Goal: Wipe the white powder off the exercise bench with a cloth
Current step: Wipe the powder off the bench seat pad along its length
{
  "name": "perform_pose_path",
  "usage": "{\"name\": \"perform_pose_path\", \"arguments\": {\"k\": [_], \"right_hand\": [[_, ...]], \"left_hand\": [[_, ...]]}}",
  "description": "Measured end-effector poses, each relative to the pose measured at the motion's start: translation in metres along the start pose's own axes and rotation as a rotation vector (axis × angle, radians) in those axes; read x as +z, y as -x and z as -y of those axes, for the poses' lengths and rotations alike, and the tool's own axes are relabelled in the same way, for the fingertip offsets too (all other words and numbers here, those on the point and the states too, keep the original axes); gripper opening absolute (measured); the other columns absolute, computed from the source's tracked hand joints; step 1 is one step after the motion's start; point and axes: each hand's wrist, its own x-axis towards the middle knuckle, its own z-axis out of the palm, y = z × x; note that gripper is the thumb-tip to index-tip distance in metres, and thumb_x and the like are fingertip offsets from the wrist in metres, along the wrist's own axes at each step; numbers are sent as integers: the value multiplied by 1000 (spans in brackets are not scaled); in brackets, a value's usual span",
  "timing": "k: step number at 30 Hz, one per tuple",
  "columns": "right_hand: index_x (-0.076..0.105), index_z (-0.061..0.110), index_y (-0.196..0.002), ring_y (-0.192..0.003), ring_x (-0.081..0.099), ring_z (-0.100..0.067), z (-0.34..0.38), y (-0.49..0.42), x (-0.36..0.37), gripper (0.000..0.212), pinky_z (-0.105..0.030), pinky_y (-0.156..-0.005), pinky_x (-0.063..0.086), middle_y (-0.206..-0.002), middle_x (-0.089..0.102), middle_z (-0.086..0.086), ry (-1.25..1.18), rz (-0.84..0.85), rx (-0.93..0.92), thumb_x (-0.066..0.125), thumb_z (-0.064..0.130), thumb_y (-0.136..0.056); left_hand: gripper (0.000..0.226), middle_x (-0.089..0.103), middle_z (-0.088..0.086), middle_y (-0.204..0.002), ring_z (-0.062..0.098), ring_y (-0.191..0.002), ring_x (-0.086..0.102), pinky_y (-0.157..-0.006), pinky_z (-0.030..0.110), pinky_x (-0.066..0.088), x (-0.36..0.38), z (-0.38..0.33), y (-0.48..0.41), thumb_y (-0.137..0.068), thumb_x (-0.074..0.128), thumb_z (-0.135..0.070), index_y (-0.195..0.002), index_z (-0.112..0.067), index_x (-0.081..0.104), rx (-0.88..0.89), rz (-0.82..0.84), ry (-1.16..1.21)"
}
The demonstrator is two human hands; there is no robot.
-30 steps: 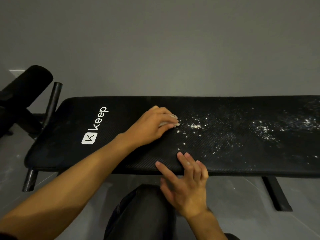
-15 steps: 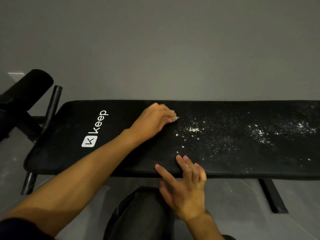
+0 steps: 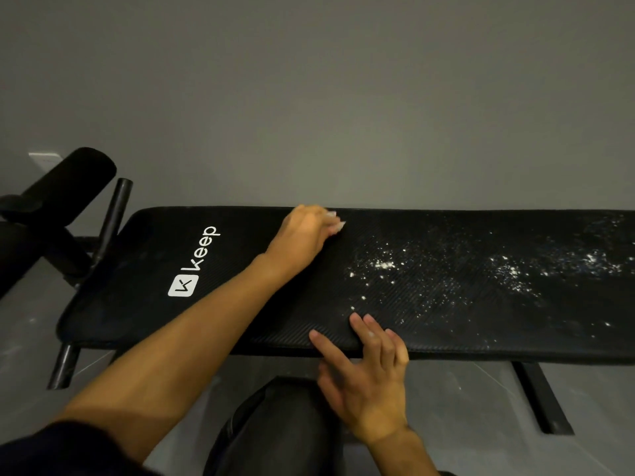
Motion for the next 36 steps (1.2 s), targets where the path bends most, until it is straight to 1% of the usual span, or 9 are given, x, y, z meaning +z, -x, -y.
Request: {"name": "perform_pose_path", "arguments": {"k": [3, 7, 10, 16, 21, 27, 30, 34, 36], "right_hand": [[51, 52, -133, -130, 47, -30, 0, 0, -2, 57, -49, -110, 31, -138, 46, -9, -12, -1, -3, 64, 46, -77], [50, 53, -133, -131, 47, -29, 0, 0, -2, 58, -47, -113, 26, -138, 47, -9, -30, -1, 7, 65, 46, -78], [50, 52, -134, -131, 48, -30, -1, 1, -3, 58, -47, -114, 25, -138, 47, -9, -28, 0, 8, 66, 46, -79], [52, 47, -140, -140, 41, -34, 1, 2, -23, 60, -49, -117, 23, -144, 47, -14, -134, 95, 24, 68, 47, -82], [48, 45, -144, -147, 31, -33, -9, 12, -42, 61, -53, -121, 14, -151, 39, -18, -118, 150, 53, 62, 54, -85], [44, 47, -145, -147, 31, -35, -8, 13, -33, 63, -53, -121, 10, -151, 40, -19, -41, 161, 102, 63, 54, -85], [43, 46, -147, -147, 31, -36, -6, 16, -35, 64, -54, -121, 10, -152, 40, -20, -39, 147, 91, 62, 53, -86], [42, 47, -147, -149, 26, -35, -9, 18, -35, 63, -55, -122, 9, -153, 39, -20, -54, 151, 85, 63, 52, -88], [43, 46, -147, -149, 26, -35, -10, 17, -33, 63, -55, -122, 9, -153, 38, -20, -51, 151, 86, 63, 51, -88]], "left_hand": [[25, 70, 8, -117, 24, -110, 62, -104, 39, 44, 6, -1, -20, -102, 58, -23, -120, -13, 73, -33, 36, -21], [28, 68, -4, -123, 10, -108, 60, -99, 26, 46, -12, -10, 34, -97, 63, -26, -123, -21, 72, 197, 148, 83], [31, 68, -5, -123, 8, -109, 59, -98, 21, 46, -23, -11, 71, -96, 63, -28, -124, -19, 72, 336, 248, 138], [30, 67, -1, -125, 15, -109, 56, -97, 39, 49, -10, -13, 43, -96, 66, -21, -125, -19, 71, 161, 121, 94], [28, 67, -7, -122, 10, -109, 57, -99, 23, 45, -16, -29, 87, -96, 65, -24, -124, -23, 72, 287, 222, 181], [28, 68, 1, -121, 14, -104, 55, -96, 34, 48, -1, -35, 57, -95, 67, -18, -123, -19, 72, 125, 89, 124], [25, 69, -2, -113, 12, -100, 55, -90, 30, 50, 1, -39, 69, -94, 68, -17, -118, -18, 74, 195, 87, 113], [26, 67, -8, -115, 10, -103, 57, -91, 20, 46, -14, -44, 96, -96, 63, -27, -119, -21, 74, 344, 258, 208], [25, 67, -6, -117, 9, -102, 56, -92, 21, 46, -15, -39, 87, -96, 65, -24, -119, -21, 74, 321, 233, 186]]}}
